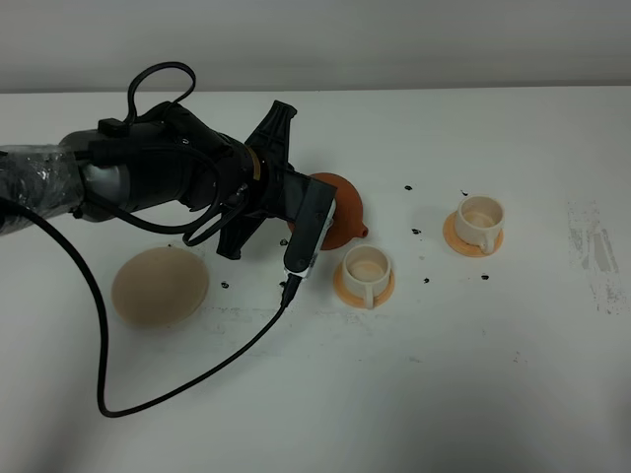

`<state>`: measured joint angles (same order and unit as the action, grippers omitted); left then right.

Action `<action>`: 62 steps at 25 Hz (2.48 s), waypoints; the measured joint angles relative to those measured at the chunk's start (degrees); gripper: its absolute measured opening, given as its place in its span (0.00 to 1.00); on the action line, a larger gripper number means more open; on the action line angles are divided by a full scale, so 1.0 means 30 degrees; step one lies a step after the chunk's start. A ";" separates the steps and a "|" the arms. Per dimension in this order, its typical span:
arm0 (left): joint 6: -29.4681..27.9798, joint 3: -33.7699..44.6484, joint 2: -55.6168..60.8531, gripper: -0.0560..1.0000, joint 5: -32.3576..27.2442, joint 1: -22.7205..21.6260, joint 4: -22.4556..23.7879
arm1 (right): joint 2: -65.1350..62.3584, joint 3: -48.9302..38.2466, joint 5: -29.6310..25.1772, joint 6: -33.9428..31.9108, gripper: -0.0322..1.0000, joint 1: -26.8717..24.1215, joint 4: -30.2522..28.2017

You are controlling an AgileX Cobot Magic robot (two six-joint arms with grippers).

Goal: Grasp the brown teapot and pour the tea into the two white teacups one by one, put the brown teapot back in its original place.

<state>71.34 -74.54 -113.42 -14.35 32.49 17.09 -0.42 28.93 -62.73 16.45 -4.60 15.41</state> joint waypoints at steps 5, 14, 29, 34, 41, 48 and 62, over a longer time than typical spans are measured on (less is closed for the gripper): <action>0.0000 0.0000 -0.0091 0.17 0.0423 0.0219 0.1219 | 0.0000 0.0000 0.0000 0.0000 0.25 0.0000 0.0000; 0.0000 0.0000 -0.0310 0.17 0.0790 0.0238 0.3198 | 0.0000 0.0000 0.0000 0.0014 0.25 0.0000 0.0000; 0.0000 0.0000 -0.0388 0.17 0.1899 0.0590 0.5285 | 0.0000 0.0000 0.0000 -0.0003 0.25 0.0000 0.0000; 0.0000 0.0000 -0.0600 0.17 0.2025 0.0590 0.5475 | 0.0000 0.0000 0.0000 0.0012 0.25 0.0000 0.0000; 0.0000 0.0000 -0.0660 0.17 0.2436 0.0613 0.6095 | 0.0000 0.0000 0.0000 0.0012 0.25 0.0000 0.0000; 0.0000 0.0000 -0.0660 0.17 0.2827 0.0620 0.6811 | 0.0000 0.0000 0.0000 0.0012 0.25 0.0000 0.0000; 0.0000 0.0000 -0.0660 0.17 0.3486 0.0657 0.7741 | 0.0000 0.0000 0.0000 0.0012 0.25 0.0000 0.0000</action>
<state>71.34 -74.54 -115.40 -3.89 34.46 40.32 -0.42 28.93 -62.73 16.49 -4.60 15.41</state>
